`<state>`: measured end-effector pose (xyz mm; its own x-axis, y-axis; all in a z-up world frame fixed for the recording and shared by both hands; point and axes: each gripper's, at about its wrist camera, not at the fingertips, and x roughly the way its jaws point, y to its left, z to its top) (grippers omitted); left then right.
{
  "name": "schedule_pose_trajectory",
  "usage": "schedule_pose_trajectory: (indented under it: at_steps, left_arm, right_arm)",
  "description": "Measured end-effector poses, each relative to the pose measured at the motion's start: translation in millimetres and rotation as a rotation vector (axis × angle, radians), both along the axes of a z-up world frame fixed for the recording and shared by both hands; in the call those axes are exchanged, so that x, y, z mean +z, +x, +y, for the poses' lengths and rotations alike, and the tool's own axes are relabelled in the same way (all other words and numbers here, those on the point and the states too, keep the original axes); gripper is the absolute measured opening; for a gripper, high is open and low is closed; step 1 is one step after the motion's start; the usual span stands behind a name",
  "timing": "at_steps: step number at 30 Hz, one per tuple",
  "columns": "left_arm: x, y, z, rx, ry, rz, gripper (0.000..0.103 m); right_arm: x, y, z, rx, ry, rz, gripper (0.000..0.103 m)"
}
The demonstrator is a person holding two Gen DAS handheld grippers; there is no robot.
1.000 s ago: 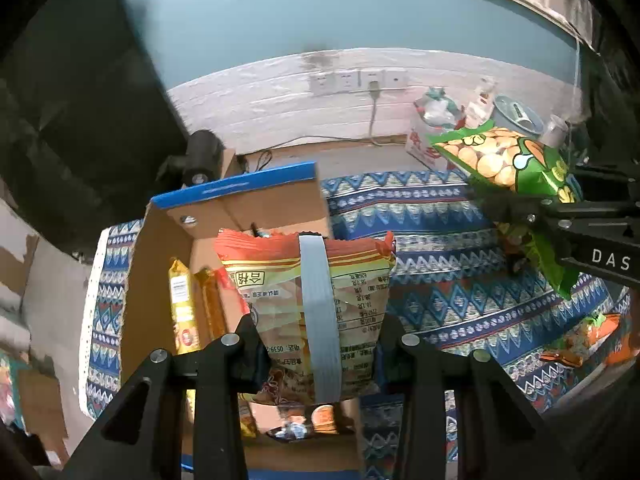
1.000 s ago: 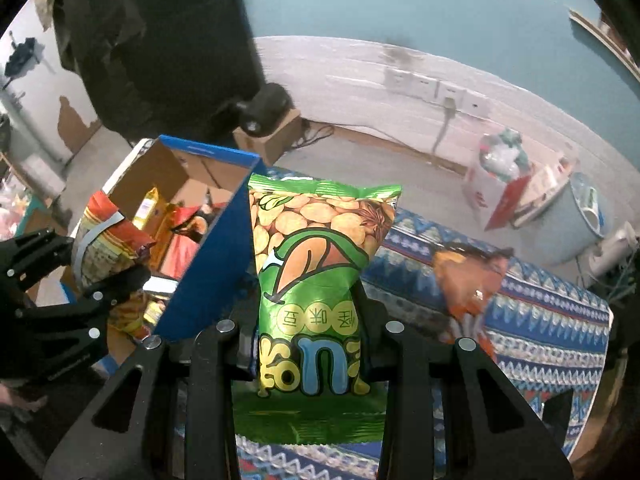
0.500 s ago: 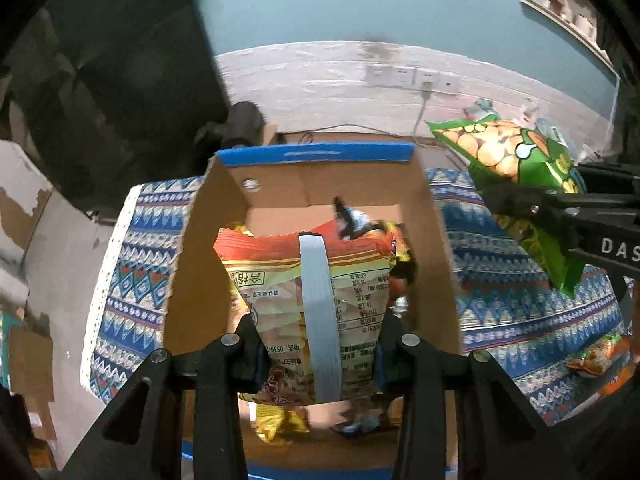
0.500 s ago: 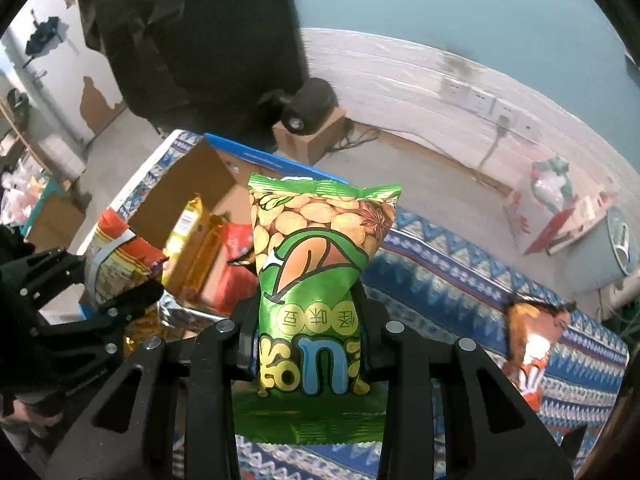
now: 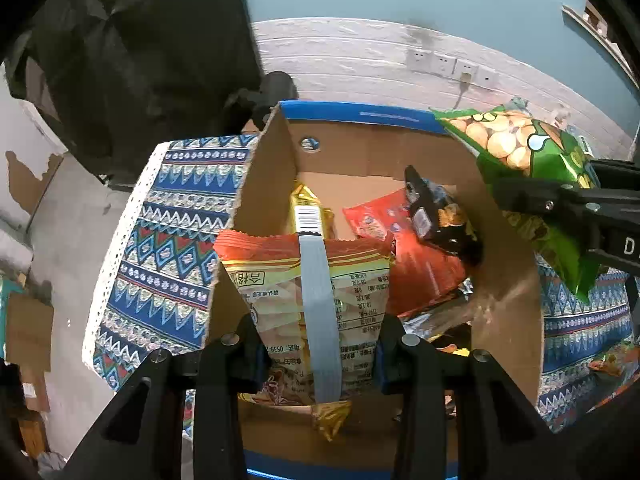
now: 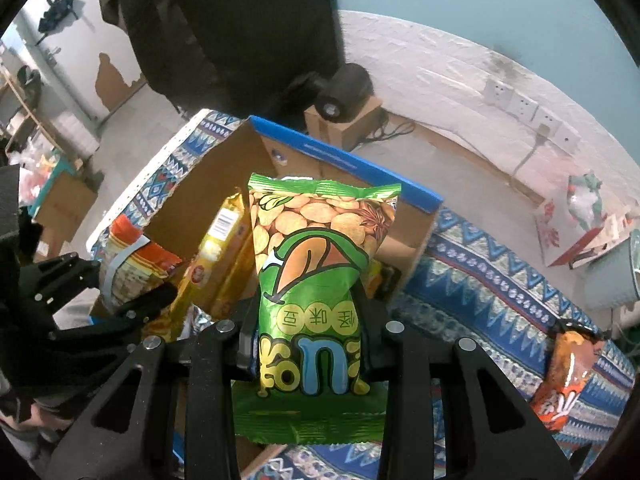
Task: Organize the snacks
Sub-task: 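Release the beige bag and green bag into the box with both grippers, then move both grippers away from the box toward the orange bags on the cloth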
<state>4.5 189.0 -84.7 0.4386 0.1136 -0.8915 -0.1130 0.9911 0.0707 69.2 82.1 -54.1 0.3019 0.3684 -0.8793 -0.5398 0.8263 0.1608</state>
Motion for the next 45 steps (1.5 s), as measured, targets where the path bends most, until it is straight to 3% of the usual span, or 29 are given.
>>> schedule_pose_trajectory:
  at_steps: [5,9,11,12,16,21,25,45]
  left_arm:
    - [0,-2,9,0.019,-0.012,-0.007,0.039]
    - [-9,-1,18,0.051,-0.014,0.032,0.042]
    - [-10,-1,21,0.070,-0.005,0.047,0.062]
    - [-8,-2,22,0.077,0.006,0.043,0.066]
    - [2,-8,24,0.088,0.034,0.004,0.074]
    - [10,-12,27,0.102,0.016,-0.014,0.075]
    - [12,-12,24,0.097,0.020,-0.023,0.076]
    - [25,-14,-42,-0.059,0.024,-0.051,0.076]
  right_arm:
    - [-2,-1,14,0.012,-0.001,0.006,0.033]
    - [-5,1,21,0.016,0.001,0.016,0.033]
    - [-7,1,24,0.018,0.007,0.027,0.033]
    - [-7,2,25,0.019,0.008,0.030,0.033]
    - [-10,-2,32,0.034,0.000,0.032,0.033]
    - [-13,-5,34,0.038,0.017,0.056,0.036]
    - [-5,-9,30,0.026,0.022,0.027,0.061]
    - [15,-36,-47,-0.082,-0.038,-0.006,0.071]
